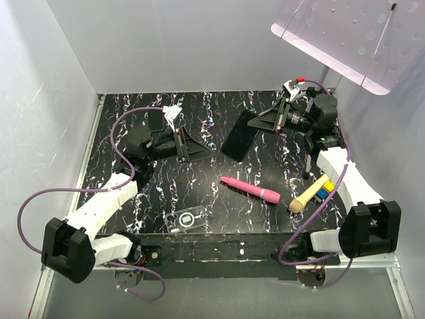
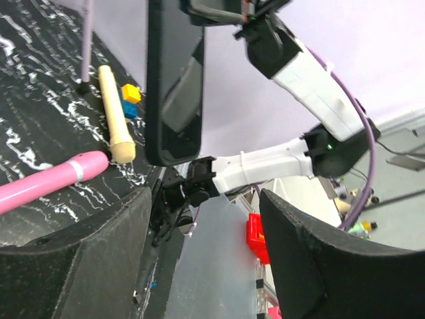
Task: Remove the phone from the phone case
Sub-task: Remove the phone case from the phone.
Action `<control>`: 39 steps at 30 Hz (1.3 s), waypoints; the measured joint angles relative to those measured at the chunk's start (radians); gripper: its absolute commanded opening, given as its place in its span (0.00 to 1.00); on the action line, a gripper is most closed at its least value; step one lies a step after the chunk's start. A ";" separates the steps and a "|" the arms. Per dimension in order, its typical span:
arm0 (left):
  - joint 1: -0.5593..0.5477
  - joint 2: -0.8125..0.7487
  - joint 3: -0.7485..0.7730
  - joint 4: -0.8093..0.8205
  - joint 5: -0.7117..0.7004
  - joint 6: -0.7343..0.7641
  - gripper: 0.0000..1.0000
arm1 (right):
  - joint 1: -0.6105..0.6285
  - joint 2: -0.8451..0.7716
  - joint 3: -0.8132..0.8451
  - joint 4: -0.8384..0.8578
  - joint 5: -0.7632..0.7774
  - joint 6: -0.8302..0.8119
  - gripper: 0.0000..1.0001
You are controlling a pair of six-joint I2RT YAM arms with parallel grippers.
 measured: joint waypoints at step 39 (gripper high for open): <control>-0.029 0.184 0.011 0.295 0.125 -0.188 0.18 | 0.020 0.039 -0.049 0.291 -0.061 0.209 0.01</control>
